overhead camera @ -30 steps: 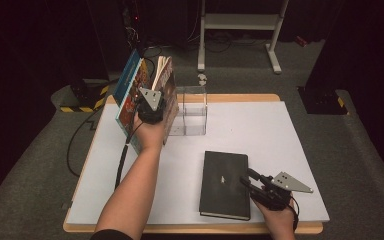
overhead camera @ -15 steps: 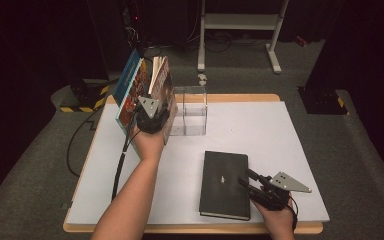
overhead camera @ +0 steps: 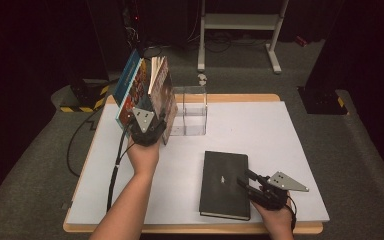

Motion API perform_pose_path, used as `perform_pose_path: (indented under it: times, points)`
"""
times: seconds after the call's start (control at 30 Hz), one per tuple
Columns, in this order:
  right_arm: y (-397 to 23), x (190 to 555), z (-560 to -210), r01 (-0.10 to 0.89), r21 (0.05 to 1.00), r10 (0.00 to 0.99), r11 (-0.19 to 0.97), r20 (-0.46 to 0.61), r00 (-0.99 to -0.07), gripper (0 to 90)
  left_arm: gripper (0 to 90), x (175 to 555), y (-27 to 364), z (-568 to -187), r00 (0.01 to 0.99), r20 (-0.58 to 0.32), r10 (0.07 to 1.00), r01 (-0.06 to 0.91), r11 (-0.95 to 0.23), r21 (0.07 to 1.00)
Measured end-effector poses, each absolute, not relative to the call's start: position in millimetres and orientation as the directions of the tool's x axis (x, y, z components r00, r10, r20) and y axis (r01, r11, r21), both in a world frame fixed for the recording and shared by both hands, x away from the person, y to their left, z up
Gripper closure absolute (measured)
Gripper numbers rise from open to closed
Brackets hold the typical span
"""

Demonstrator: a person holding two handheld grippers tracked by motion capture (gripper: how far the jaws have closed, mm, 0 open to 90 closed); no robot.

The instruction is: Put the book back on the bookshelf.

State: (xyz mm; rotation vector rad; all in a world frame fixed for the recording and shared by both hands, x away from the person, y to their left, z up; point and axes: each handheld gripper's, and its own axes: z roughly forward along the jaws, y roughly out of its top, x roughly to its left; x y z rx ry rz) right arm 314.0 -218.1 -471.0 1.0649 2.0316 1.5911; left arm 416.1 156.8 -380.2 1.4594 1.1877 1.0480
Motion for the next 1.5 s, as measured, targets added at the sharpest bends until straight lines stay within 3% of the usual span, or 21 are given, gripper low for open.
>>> perform_pose_path:
  times: [0.4, 0.7, 0.83, 0.93, 1.1, 1.2, 1.37, 1.5]
  points:
    - [-218, 316, -474, 0.366, 0.925, 0.755, 0.102, 0.168, -0.634, 48.7, 52.3, 389, 154, -396, 0.244, 0.033, 0.969, 0.181, -0.079, 0.98]
    - [-219, 319, -477, 0.391, 0.912, 0.771, 0.121, 0.161, -0.616, 47.2, 48.8, 376, 152, -415, 0.325, -0.034, 0.945, 0.249, -0.051, 0.967]
    - [-219, 319, -477, 0.405, 0.904, 0.785, 0.135, 0.152, -0.6, 44.7, 47.3, 368, 146, -428, 0.394, -0.056, 0.917, 0.295, -0.069, 0.953]
    - [-222, 317, -479, 0.44, 0.888, 0.797, 0.136, 0.166, -0.58, 37.6, 47.2, 360, 135, -444, 0.467, -0.047, 0.883, 0.33, -0.125, 0.936]
    - [-226, 313, -481, 0.486, 0.864, 0.811, 0.13, 0.189, -0.553, 26.6, 39.2, 353, 118, -465, 0.563, -0.118, 0.818, 0.416, -0.157, 0.896]
    - [-228, 310, -484, 0.519, 0.844, 0.815, 0.133, 0.205, -0.542, 24.4, 34.8, 348, 103, -475, 0.61, -0.166, 0.775, 0.45, -0.166, 0.877]
    - [-230, 308, -489, 0.562, 0.816, 0.809, 0.134, 0.237, -0.538, 23.0, 30.6, 342, 79, -488, 0.668, -0.232, 0.707, 0.497, -0.192, 0.847]
    - [-224, 311, -494, 0.6, 0.787, 0.789, 0.147, 0.273, -0.551, 25.7, 29.7, 343, 68, -496, 0.659, -0.291, 0.693, 0.56, -0.194, 0.805]
